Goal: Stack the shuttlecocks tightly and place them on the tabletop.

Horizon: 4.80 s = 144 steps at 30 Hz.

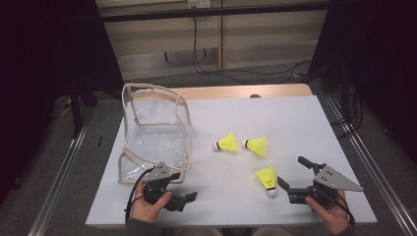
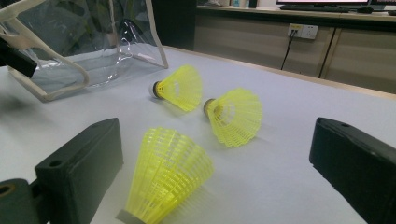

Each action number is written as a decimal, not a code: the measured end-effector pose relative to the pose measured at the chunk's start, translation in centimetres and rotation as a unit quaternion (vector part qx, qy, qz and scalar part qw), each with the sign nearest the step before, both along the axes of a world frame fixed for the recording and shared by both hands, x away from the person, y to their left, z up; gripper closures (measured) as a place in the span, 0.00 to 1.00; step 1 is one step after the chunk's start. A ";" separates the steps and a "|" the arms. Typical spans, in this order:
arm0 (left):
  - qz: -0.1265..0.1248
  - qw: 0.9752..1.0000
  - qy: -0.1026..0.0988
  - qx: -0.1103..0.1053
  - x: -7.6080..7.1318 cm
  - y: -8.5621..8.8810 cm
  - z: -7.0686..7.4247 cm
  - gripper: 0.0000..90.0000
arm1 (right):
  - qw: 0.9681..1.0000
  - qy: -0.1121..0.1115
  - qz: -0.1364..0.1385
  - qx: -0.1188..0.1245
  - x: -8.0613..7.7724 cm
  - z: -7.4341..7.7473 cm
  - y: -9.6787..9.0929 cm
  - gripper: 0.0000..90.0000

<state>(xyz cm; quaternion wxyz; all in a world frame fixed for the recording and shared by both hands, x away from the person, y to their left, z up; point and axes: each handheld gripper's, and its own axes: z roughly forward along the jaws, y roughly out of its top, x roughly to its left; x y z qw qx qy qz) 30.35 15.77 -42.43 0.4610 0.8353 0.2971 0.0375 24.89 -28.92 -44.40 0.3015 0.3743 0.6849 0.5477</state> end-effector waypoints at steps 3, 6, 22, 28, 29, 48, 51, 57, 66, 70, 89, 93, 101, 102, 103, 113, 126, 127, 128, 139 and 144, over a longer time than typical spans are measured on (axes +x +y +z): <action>-0.005 1.000 0.000 -0.001 0.0 0.1 0.0 0.05 | 1.000 0.002 0.000 0.000 0.0 0.0 0.0 0.02; -0.008 1.000 0.001 -0.003 -0.1 0.2 0.0 0.05 | 1.000 0.000 0.001 0.000 0.0 0.0 0.0 0.02; 0.004 1.000 -0.004 -0.010 -0.2 1.1 0.3 0.05 | 1.000 0.001 -0.001 -0.004 0.0 0.0 -0.1 0.02; 0.003 1.000 -0.004 -0.011 -0.1 1.7 0.3 0.05 | 1.000 0.003 -0.003 -0.003 0.1 -0.1 -0.3 0.02; 0.004 1.000 -0.005 -0.014 -0.1 1.7 0.2 0.05 | 1.000 0.003 -0.002 0.000 0.1 -0.1 -0.3 0.02; 0.007 1.000 -0.012 -0.011 -0.3 2.4 0.4 0.05 | 1.000 0.004 -0.003 0.000 0.5 -0.1 -0.2 0.02; 0.007 1.000 -0.012 -0.010 -0.3 2.4 0.4 0.05 | 1.000 0.003 -0.002 -0.001 0.5 -0.1 -0.2 0.02; 0.008 1.000 -0.013 -0.010 -0.3 2.5 0.5 0.05 | 1.000 0.003 -0.002 0.003 0.4 0.0 -0.3 0.02; 0.011 1.000 -0.022 -0.014 -0.5 2.9 0.8 0.05 | 1.000 0.003 0.003 -0.001 0.6 -0.1 -0.1 0.02; 0.011 0.999 -0.028 -0.013 -0.6 3.4 0.9 0.05 | 1.000 0.003 0.004 0.000 0.8 -0.1 0.1 0.02; 0.031 0.998 -0.046 -0.023 0.0 5.4 1.1 0.06 | 1.000 0.003 0.004 -0.004 0.9 -0.1 0.2 0.02; 0.033 0.998 -0.051 -0.018 0.4 5.7 0.9 0.06 | 1.000 0.005 0.001 -0.006 0.9 -0.2 0.1 0.02; 0.043 0.997 -0.049 -0.028 0.8 6.6 0.5 0.06 | 1.000 0.005 -0.003 -0.005 0.8 -0.2 -0.1 0.02; 0.043 0.998 -0.048 -0.027 0.9 6.7 0.4 0.06 | 1.000 0.006 -0.003 -0.005 0.8 -0.2 -0.1 0.02; 0.042 0.998 -0.048 -0.027 1.0 6.7 0.3 0.06 | 1.000 0.006 -0.003 -0.005 0.8 -0.2 -0.1 0.02; 0.041 0.997 -0.055 -0.026 1.0 6.9 0.2 0.06 | 1.000 0.010 -0.006 -0.001 1.1 -0.1 -0.5 0.02; 0.050 0.997 -0.057 -0.027 1.4 7.1 0.1 0.04 | 1.000 0.021 -0.008 -0.003 1.7 0.0 -0.7 0.02; 0.050 0.997 -0.056 -0.028 1.4 7.1 0.1 0.04 | 1.000 0.024 -0.009 -0.005 1.8 0.0 -0.8 0.02; 0.052 0.997 -0.056 -0.029 1.5 7.1 0.1 0.04 | 1.000 0.029 -0.009 -0.005 1.8 0.0 -0.8 0.02; 0.052 0.997 -0.058 -0.030 1.6 7.0 -0.1 0.03 | 0.999 0.047 -0.011 -0.017 2.9 -0.1 -1.0 0.02; 0.054 0.996 -0.059 -0.033 1.7 7.0 -0.1 0.03 | 0.998 0.052 -0.009 -0.017 3.4 0.0 -0.9 0.02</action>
